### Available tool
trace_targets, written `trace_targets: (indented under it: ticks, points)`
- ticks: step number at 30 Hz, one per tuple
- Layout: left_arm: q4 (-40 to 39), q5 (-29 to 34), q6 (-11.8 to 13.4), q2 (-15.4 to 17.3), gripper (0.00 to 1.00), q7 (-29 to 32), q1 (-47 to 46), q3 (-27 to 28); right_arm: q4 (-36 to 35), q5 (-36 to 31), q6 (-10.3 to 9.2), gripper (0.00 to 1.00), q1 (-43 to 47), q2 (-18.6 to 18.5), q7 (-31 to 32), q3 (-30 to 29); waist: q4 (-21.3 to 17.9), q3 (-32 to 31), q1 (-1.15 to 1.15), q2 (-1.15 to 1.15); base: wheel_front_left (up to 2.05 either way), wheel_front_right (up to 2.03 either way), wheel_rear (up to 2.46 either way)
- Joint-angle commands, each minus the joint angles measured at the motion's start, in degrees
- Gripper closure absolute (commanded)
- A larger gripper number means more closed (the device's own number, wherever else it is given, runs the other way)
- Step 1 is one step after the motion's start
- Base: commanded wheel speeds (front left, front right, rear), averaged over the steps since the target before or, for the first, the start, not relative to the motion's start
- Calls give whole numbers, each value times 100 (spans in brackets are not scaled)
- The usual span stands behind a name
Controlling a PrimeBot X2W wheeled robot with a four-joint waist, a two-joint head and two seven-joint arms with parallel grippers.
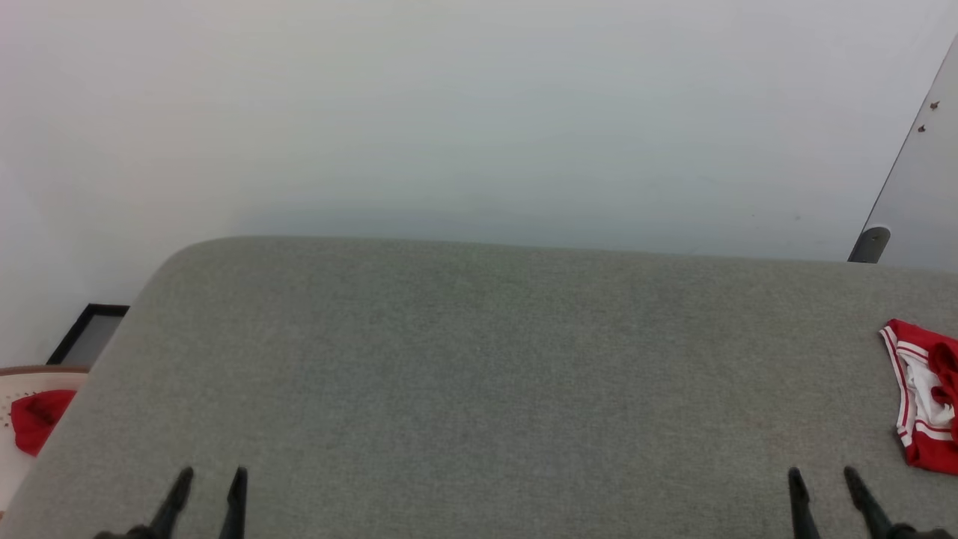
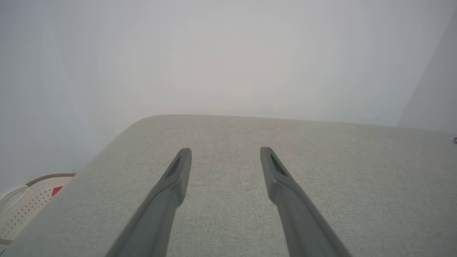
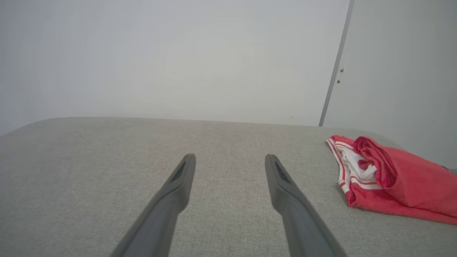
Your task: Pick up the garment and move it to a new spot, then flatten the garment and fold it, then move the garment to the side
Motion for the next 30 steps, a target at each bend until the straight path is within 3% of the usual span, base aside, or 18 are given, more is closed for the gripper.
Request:
trace_targets:
  ticks: [1, 4, 30]
  points:
    - [1, -4, 0, -2, 100, 1, -1, 2, 1, 4, 0, 100, -3, -1, 0, -2, 0, 0, 0, 0, 0, 0, 0]
    - [159, -31, 0, -118, 100, 16, 66, -33, 182, 41, 0, 100, 42, 25, 34, -14, -2, 2, 0, 0, 0, 0, 0]
    - [239, -2345, -16, -567, 100, 713, -459, 192, 247, 2831, -1, 100, -473, 64, 721, -72, -100, 157, 0, 0, 0, 0, 0]
